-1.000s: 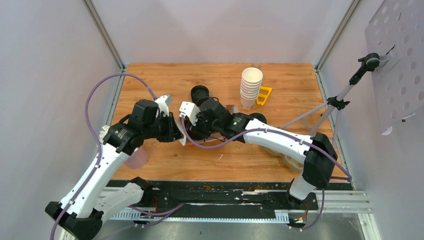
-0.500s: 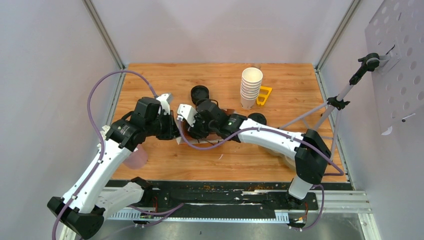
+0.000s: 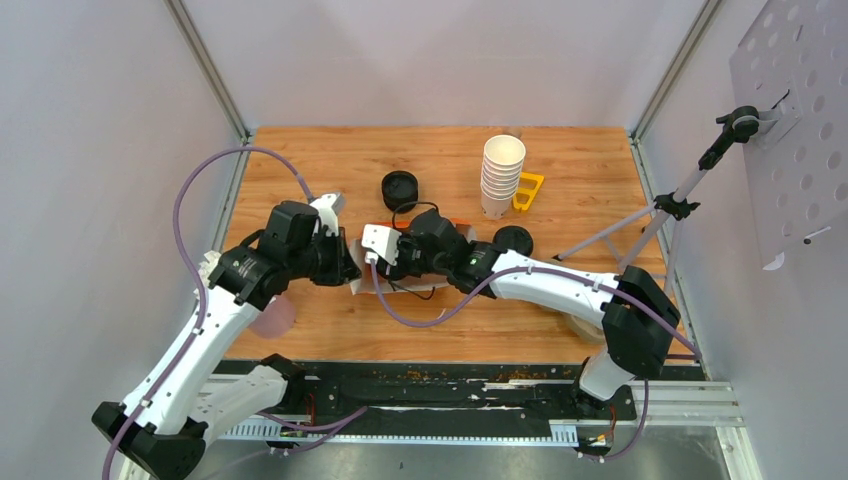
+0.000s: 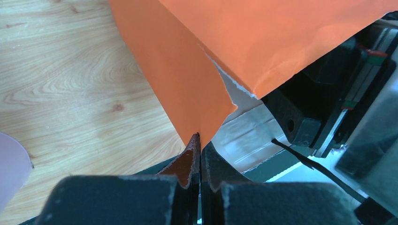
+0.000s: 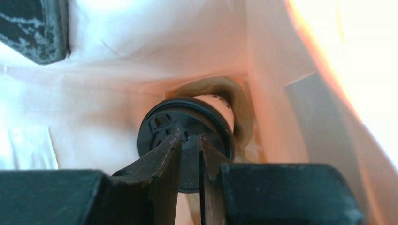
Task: Pack the takeout coffee
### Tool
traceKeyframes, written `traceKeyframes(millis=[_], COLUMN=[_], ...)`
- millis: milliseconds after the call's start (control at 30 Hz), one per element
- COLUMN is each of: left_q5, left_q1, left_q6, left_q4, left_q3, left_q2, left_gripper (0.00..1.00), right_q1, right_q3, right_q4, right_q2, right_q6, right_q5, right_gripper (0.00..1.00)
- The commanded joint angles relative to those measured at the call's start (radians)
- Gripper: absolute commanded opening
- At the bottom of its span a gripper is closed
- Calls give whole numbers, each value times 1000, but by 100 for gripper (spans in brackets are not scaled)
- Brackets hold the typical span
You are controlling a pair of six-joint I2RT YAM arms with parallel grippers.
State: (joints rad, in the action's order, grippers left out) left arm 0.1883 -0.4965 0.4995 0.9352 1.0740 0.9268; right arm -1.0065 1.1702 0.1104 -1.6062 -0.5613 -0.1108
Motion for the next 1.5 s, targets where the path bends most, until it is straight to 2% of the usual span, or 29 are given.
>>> traceKeyframes(millis=[0, 433, 1033, 1467], left_q5=[25, 45, 50, 74], left_q1=[4, 4, 4, 4], left_q6=[-19, -10, -7, 0], left_q4=[-46, -60, -65, -81], left_q3=[-22, -39, -52, -64], left_q2=[-34, -36, -45, -51], left_gripper=[0, 0, 0, 0], right_q1=[5, -2, -7, -7], right_q3=[-15, 6, -85, -81], right_q4=[-147, -187, -143, -195], right_q2=[10, -49, 69, -4], right_q6=[-58, -56, -43, -28], right_q5=[-16, 41, 80, 64], right_gripper=[19, 17, 18, 18])
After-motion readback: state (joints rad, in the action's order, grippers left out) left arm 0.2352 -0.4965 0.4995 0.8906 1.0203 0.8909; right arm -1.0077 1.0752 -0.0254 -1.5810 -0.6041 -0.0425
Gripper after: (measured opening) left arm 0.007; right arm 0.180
